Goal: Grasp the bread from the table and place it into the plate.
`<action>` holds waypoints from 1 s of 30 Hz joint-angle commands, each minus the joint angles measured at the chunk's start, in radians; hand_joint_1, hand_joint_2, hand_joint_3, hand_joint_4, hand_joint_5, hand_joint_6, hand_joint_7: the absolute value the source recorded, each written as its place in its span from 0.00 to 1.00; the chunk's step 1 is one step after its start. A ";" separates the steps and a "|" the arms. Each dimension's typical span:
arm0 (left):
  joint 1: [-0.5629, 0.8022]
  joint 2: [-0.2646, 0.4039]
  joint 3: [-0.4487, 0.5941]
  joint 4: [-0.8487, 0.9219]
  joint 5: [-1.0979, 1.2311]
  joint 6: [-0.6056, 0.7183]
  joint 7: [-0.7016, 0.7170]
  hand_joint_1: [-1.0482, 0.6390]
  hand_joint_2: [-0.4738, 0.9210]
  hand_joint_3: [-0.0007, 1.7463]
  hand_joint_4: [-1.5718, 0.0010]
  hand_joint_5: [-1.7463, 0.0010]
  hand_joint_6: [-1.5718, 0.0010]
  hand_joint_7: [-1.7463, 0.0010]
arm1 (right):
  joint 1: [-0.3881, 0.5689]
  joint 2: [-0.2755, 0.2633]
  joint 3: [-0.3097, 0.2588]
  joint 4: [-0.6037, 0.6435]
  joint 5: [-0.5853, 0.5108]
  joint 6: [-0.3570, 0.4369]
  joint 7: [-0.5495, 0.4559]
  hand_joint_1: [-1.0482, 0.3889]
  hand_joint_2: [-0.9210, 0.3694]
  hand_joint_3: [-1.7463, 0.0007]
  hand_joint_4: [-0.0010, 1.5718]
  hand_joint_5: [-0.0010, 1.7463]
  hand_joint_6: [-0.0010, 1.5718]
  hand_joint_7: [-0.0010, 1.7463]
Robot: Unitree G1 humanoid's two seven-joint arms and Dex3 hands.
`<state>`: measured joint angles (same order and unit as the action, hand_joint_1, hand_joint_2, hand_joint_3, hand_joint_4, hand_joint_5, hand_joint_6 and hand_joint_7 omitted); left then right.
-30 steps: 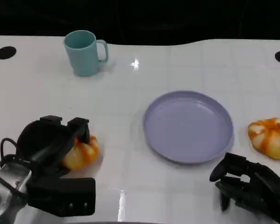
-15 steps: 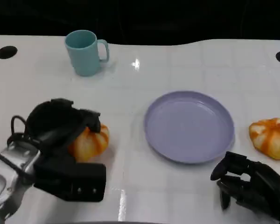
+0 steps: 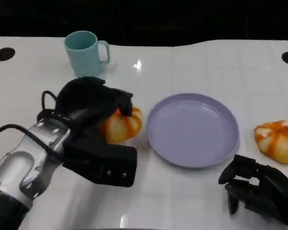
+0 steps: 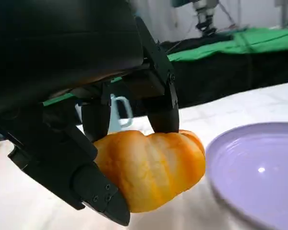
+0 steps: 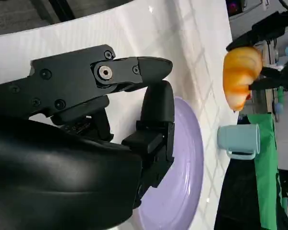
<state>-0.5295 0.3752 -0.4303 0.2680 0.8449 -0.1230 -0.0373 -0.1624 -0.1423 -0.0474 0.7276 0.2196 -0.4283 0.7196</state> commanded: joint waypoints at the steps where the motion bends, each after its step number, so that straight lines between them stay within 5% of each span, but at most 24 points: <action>1: -0.054 -0.032 -0.023 0.042 0.010 0.008 0.002 0.44 1.00 0.18 0.53 0.00 0.49 0.39 | 0.019 -0.022 -0.003 0.023 -0.011 0.016 0.003 0.34 0.00 0.85 0.43 1.00 0.42 0.80; 4: -0.072 -0.051 -0.034 0.061 0.012 0.009 0.012 0.43 1.00 0.16 0.53 0.00 0.41 0.64 | 0.021 -0.021 -0.003 0.020 -0.012 0.020 0.001 0.34 0.00 0.85 0.43 1.00 0.42 0.80; 9: -0.116 -0.115 -0.053 0.142 0.011 -0.019 0.094 0.44 1.00 0.15 0.51 0.02 0.34 0.77 | 0.023 -0.020 -0.005 0.018 -0.012 0.022 0.003 0.35 0.00 0.85 0.43 1.00 0.42 0.80; 18: -0.203 -0.204 -0.092 0.350 0.012 -0.105 0.244 0.45 1.00 0.16 0.48 0.00 0.31 0.76 | 0.026 -0.018 -0.003 0.013 -0.012 0.016 0.006 0.36 0.00 0.85 0.43 1.00 0.43 0.79; 19: -0.216 -0.221 -0.105 0.380 0.023 -0.107 0.267 0.45 1.00 0.18 0.47 0.00 0.33 0.71 | 0.026 -0.019 -0.002 0.015 -0.015 0.009 0.005 0.36 0.00 0.84 0.43 1.00 0.43 0.79; 20: -0.227 -0.234 -0.115 0.403 0.030 -0.110 0.285 0.45 1.00 0.20 0.47 0.00 0.40 0.55 | 0.026 -0.019 -0.002 0.017 -0.017 0.004 0.004 0.35 0.00 0.84 0.44 1.00 0.43 0.80; 22: -0.246 -0.248 -0.132 0.438 0.035 -0.112 0.303 0.45 1.00 0.21 0.46 0.00 0.46 0.46 | 0.026 -0.019 -0.001 0.017 -0.018 0.003 0.003 0.35 0.00 0.84 0.44 1.00 0.43 0.80; 30: -0.325 -0.337 -0.179 0.570 0.038 -0.116 0.329 0.44 1.00 0.24 0.45 0.00 0.48 0.44 | 0.024 -0.021 -0.001 0.016 -0.014 0.009 0.007 0.37 0.00 0.84 0.44 1.00 0.43 0.80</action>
<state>-0.8100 0.0567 -0.5949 0.8041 0.8817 -0.2405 0.2741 -0.1568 -0.1454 -0.0537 0.7275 0.2199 -0.4436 0.7245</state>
